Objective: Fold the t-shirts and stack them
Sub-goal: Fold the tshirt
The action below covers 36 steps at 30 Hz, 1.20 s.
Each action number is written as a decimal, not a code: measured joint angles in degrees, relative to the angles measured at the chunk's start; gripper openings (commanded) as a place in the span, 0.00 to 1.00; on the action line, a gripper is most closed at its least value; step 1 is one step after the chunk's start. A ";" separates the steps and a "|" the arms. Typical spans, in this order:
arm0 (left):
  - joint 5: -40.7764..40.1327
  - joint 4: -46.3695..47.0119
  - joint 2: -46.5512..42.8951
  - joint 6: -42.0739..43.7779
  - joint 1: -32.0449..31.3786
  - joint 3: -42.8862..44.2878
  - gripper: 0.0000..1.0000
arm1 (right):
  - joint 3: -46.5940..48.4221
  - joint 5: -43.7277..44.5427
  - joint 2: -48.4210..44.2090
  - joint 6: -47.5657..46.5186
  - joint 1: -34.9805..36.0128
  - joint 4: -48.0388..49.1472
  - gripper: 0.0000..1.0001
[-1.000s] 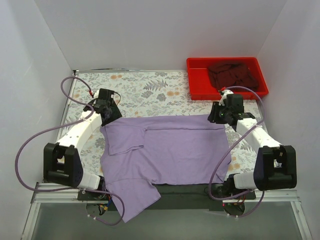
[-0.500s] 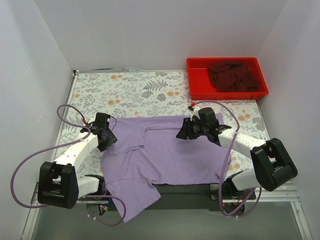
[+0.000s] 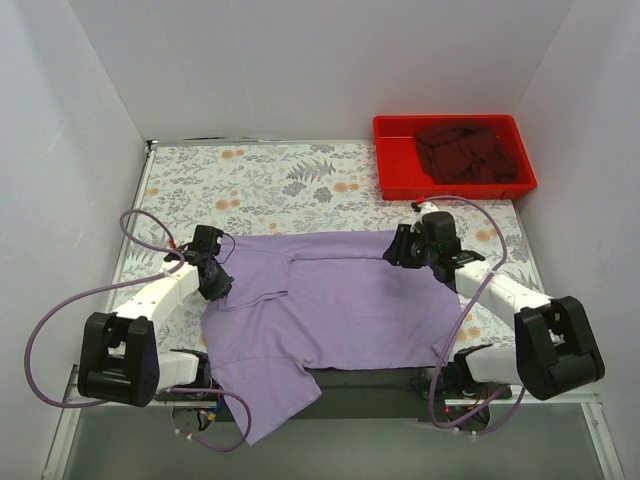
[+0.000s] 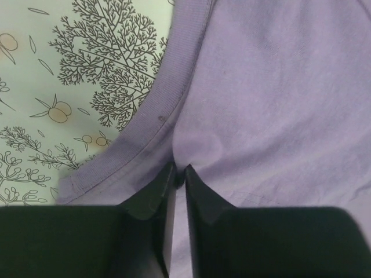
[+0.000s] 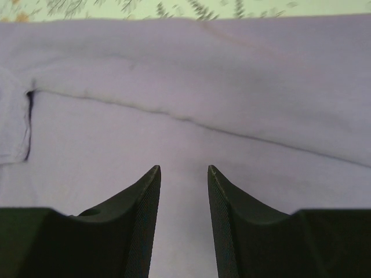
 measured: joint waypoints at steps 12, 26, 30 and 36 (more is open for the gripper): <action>0.61 -3.56 0.94 -0.35 0.13 3.41 0.00 | -0.17 4.44 -3.50 -4.07 -9.33 -5.01 0.44; 1.68 -8.96 0.94 -0.24 0.48 8.11 0.00 | -0.07 3.43 -3.19 -5.84 -13.35 -8.26 0.44; 2.21 -8.94 0.96 0.11 0.59 8.37 0.00 | 0.04 4.22 -2.86 -6.25 -13.84 -8.79 0.44; 3.67 -8.90 0.94 0.42 0.59 8.37 0.00 | 0.61 6.64 -0.94 -6.19 -16.02 -8.94 0.43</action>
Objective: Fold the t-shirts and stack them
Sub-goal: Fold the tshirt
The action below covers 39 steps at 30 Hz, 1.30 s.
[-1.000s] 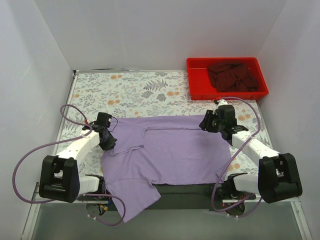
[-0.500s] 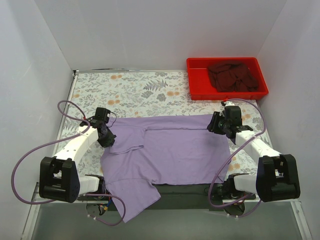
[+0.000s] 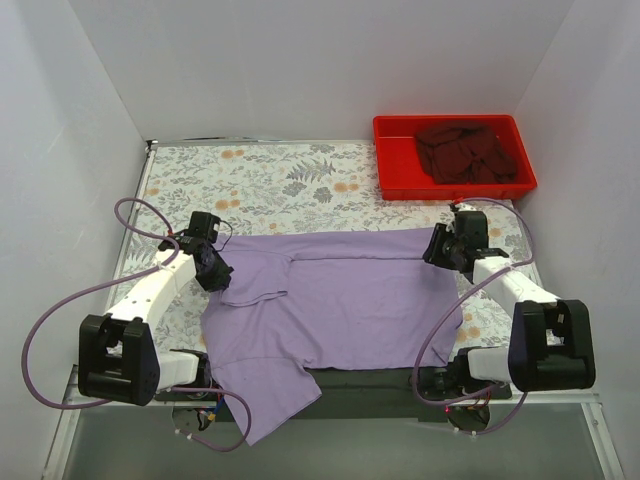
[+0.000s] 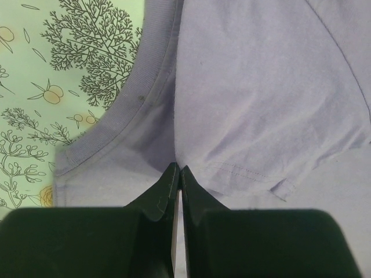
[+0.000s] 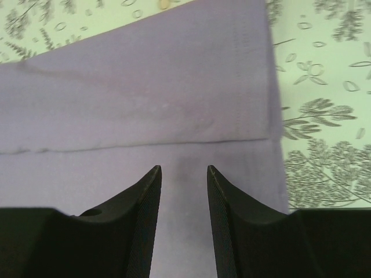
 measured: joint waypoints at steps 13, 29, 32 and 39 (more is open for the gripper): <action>1.97 -0.81 -2.89 0.98 0.00 0.39 0.00 | 0.72 0.79 3.67 1.79 -9.94 1.60 0.43; 2.71 -0.52 -2.89 2.01 0.11 0.39 0.00 | 1.05 -6.19 5.81 5.90 -13.07 4.59 0.43; 2.71 -0.46 -2.89 2.16 0.11 0.42 0.00 | 1.05 -7.58 4.96 6.27 -13.09 5.05 0.43; 2.71 -0.37 -2.89 2.47 0.11 0.42 0.00 | -0.31 -10.01 6.43 6.88 -14.97 6.95 0.42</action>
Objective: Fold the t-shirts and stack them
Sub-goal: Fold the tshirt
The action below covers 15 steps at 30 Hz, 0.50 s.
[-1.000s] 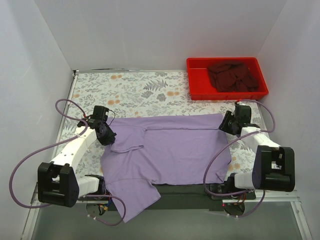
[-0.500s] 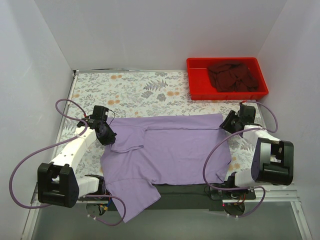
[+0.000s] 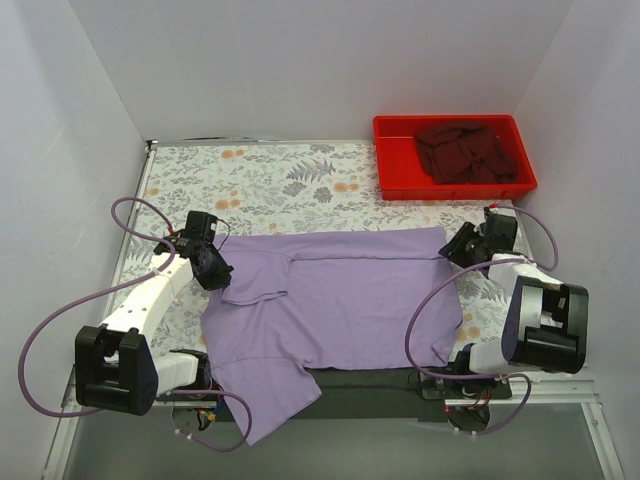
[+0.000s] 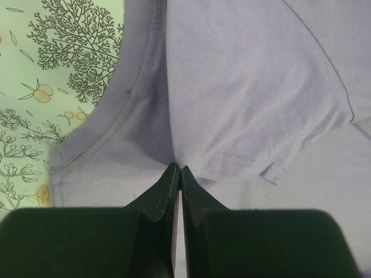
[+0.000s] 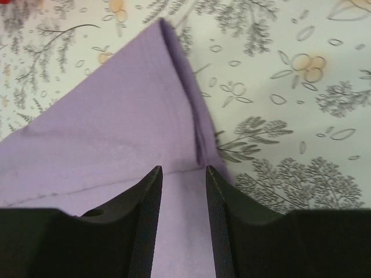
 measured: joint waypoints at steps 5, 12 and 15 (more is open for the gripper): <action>0.02 0.09 0.00 0.02 0.00 0.00 0.00 | -1.60 -1.49 2.34 0.33 -4.42 0.94 0.42; -0.11 0.17 0.00 0.00 0.00 0.04 0.00 | -1.60 -2.75 2.91 0.46 -6.12 2.40 0.41; -0.46 -0.44 -0.07 -0.07 0.04 0.33 0.06 | -1.60 -2.95 1.27 -0.07 -6.10 1.75 0.43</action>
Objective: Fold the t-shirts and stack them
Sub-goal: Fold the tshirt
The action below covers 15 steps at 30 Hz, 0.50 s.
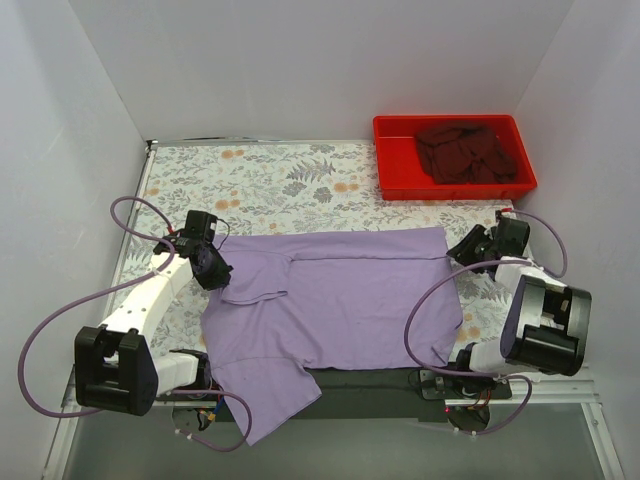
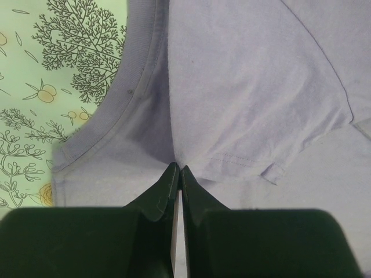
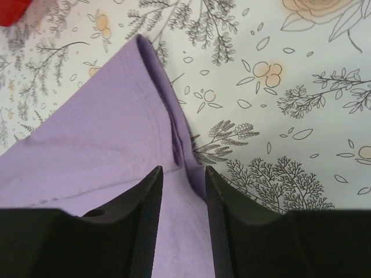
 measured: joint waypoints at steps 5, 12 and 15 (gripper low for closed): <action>0.11 -0.11 -0.37 -0.24 0.02 0.04 0.39 | 0.76 -0.98 -5.46 -2.05 0.96 -1.36 0.46; -0.22 -0.98 -2.93 -1.16 0.04 0.50 0.52 | 3.72 -5.14 -6.32 -4.42 5.44 -1.36 0.45; -0.66 -0.72 -2.84 -1.14 0.35 2.89 0.46 | 5.25 -7.06 -3.82 -4.50 5.40 -1.33 0.43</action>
